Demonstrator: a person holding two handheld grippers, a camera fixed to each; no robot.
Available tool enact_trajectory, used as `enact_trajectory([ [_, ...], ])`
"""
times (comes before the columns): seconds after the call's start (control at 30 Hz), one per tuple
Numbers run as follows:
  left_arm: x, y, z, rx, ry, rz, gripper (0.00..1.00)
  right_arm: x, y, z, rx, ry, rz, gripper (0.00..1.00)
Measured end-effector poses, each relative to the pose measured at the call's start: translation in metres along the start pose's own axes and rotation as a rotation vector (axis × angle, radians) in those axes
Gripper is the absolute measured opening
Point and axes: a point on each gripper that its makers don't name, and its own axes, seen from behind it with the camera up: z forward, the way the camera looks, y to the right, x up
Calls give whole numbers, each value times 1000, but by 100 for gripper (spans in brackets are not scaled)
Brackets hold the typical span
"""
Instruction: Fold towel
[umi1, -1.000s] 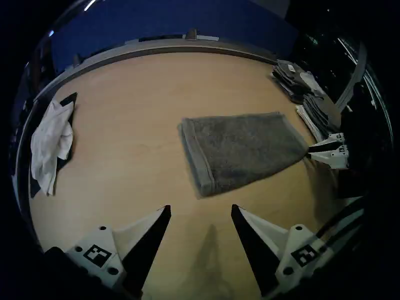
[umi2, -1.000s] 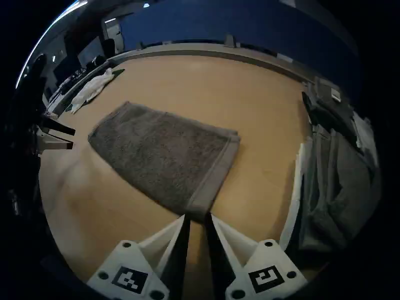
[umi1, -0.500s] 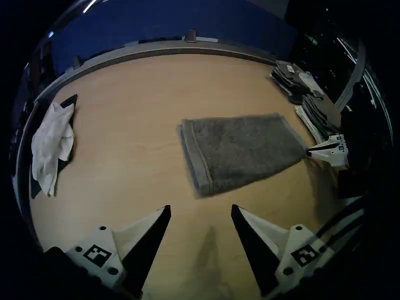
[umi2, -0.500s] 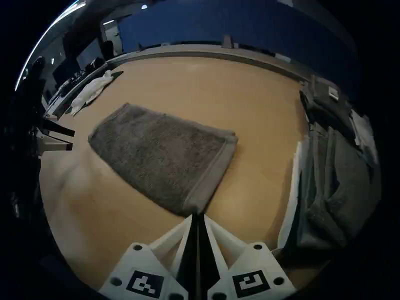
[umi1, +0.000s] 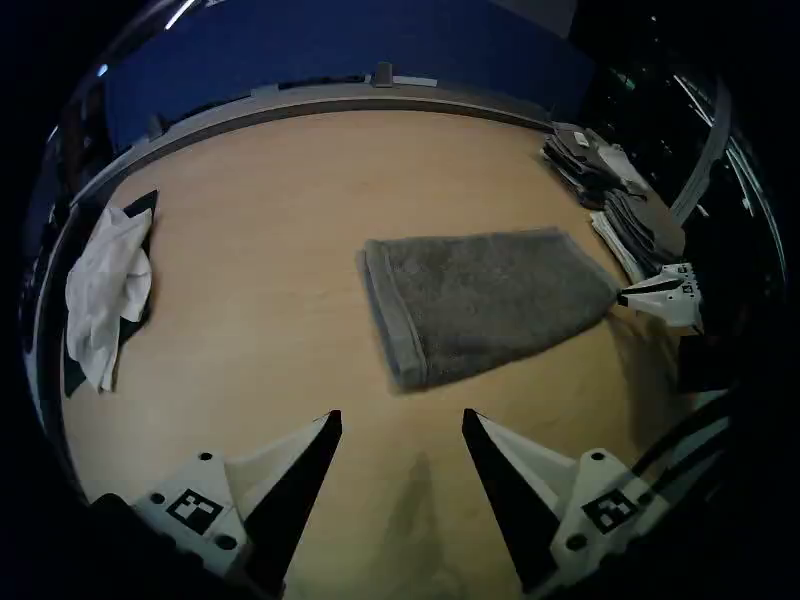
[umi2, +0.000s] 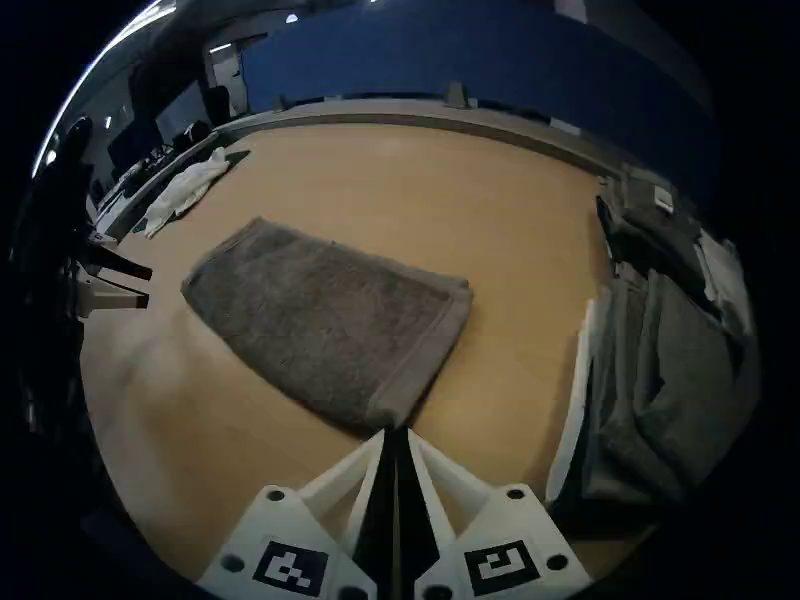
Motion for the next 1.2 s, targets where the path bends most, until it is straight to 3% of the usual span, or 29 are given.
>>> enact_trajectory([
  [0.67, 8, -1, -8, 2, 24, 2, 90, 57, -9, -22, 10, 99, -74, 1],
  [0.97, 9, -3, -10, 9, 32, -3, 90, 79, -21, -13, 28, 105, -122, 1],
  [1.2, 7, -6, -14, 13, 38, -17, 90, 104, -44, 11, 58, 104, -179, 1],
])
